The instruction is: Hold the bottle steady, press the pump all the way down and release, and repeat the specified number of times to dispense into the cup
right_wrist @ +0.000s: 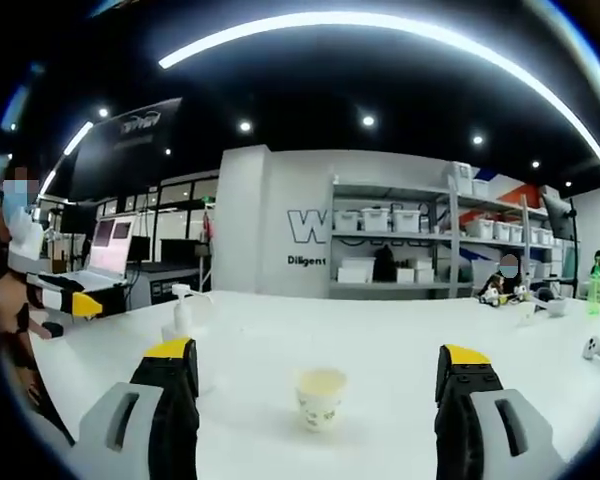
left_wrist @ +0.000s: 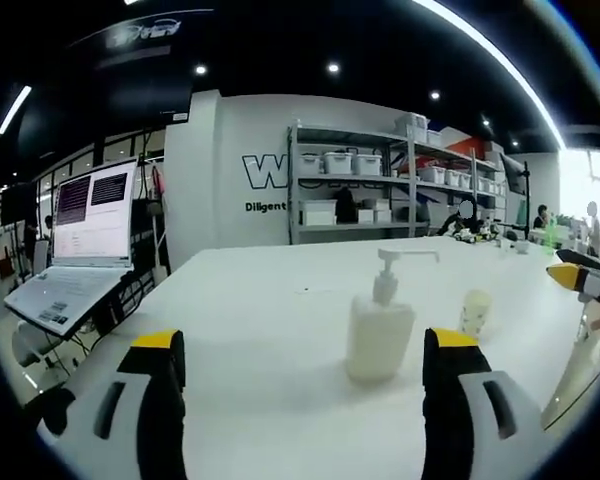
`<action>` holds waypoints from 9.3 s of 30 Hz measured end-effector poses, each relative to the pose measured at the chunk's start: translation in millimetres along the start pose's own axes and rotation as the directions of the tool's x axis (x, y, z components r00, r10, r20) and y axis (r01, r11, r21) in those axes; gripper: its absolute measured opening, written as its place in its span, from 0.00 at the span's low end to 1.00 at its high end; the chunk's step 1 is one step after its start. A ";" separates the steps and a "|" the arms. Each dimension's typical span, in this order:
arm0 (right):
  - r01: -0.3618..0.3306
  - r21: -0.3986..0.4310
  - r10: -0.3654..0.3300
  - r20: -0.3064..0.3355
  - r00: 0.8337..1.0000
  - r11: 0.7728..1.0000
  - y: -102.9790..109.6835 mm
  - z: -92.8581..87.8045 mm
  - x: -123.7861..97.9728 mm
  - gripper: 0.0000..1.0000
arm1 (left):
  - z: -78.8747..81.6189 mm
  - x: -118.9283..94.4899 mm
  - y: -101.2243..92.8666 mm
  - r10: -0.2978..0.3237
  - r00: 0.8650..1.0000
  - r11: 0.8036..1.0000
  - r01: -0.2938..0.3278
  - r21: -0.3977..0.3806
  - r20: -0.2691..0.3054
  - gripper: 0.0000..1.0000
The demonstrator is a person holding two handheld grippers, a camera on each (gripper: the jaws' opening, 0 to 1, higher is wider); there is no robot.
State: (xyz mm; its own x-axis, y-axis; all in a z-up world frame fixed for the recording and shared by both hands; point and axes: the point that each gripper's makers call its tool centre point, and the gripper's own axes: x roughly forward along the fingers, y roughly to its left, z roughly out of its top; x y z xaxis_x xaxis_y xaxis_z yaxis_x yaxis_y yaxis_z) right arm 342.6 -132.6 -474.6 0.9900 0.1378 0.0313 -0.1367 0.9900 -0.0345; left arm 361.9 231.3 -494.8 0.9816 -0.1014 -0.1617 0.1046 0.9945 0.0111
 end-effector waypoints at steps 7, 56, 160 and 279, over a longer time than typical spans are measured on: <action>-0.017 0.003 0.017 -0.023 1.000 1.000 4.8 -3.4 2.0 0.98 | -3.7 3.2 -0.6 -0.015 1.000 1.000 0.015 -0.006 -0.022 0.96; -0.070 0.002 0.070 -0.003 0.998 0.998 33.0 2.9 13.3 0.98 | 9.8 -7.4 9.3 0.016 1.000 1.000 -0.016 -0.025 0.018 0.99; 0.011 0.012 -0.010 -0.082 0.997 1.000 -2.0 -30.7 15.2 1.00 | -14.6 6.6 39.7 0.121 0.990 0.992 -0.118 0.052 -0.073 0.99; -0.021 -0.003 0.021 -0.046 0.999 1.000 10.8 -24.3 14.1 0.92 | -3.2 11.2 21.8 0.057 0.998 0.997 -0.056 0.046 -0.025 0.93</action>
State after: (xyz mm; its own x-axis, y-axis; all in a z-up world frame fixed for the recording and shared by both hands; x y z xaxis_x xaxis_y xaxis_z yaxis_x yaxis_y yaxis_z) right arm 355.9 -120.7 -498.9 0.9875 0.1566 -0.0156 -0.1571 0.9868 -0.0384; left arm 374.7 251.9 -499.5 0.9817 -0.0434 -0.1852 0.0565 0.9962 0.0660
